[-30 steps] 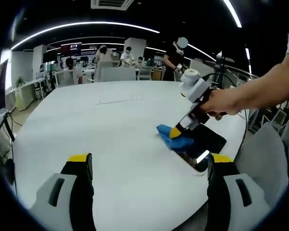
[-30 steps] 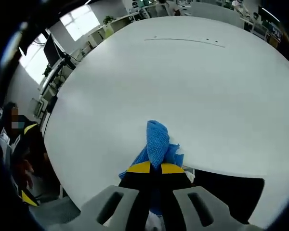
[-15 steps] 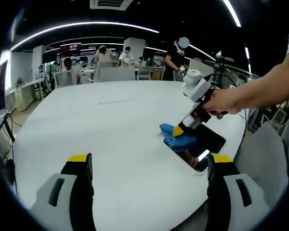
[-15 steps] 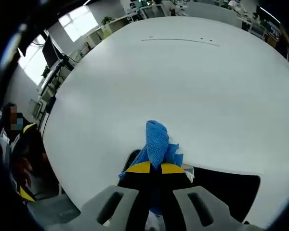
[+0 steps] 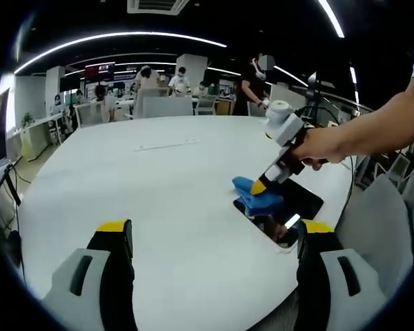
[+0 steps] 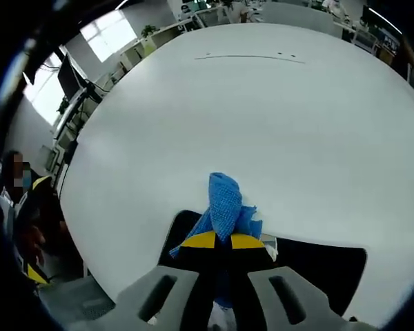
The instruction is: Wipe the mirror surface with the cleaning cloth until all visible marks leave the cleaned area.
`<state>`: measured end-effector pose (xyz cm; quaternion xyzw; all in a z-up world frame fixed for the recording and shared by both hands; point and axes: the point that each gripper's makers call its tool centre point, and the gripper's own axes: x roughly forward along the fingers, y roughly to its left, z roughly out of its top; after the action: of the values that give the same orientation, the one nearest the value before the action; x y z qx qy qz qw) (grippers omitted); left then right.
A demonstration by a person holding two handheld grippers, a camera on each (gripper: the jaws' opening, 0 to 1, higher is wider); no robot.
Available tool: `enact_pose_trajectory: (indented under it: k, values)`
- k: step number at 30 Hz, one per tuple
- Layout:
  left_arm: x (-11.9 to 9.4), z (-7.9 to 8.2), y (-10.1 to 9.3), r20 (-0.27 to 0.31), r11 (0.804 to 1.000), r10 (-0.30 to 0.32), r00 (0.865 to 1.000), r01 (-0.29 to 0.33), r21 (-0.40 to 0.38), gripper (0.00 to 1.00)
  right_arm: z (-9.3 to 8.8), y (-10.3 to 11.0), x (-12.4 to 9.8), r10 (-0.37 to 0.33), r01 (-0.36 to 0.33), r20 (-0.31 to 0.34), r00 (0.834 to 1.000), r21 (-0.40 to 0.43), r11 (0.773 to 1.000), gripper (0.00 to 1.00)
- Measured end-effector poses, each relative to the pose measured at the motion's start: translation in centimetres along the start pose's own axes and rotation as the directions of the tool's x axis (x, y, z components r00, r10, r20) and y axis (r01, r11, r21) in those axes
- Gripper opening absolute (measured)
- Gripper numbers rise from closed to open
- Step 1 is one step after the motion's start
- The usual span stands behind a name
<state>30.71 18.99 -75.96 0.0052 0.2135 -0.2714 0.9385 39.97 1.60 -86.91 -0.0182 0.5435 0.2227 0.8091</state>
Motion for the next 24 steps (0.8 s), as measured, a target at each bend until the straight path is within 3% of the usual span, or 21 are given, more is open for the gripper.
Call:
enact_pose_trajectory:
  k: [24]
  values:
    - [0.01, 0.30, 0.28, 0.007, 1.000, 0.007, 1.000, -0.007, 0.002, 0.99, -0.47, -0.06, -0.34, -0.013, 0.013, 0.003, 1.000, 0.004, 1.000, 0.00]
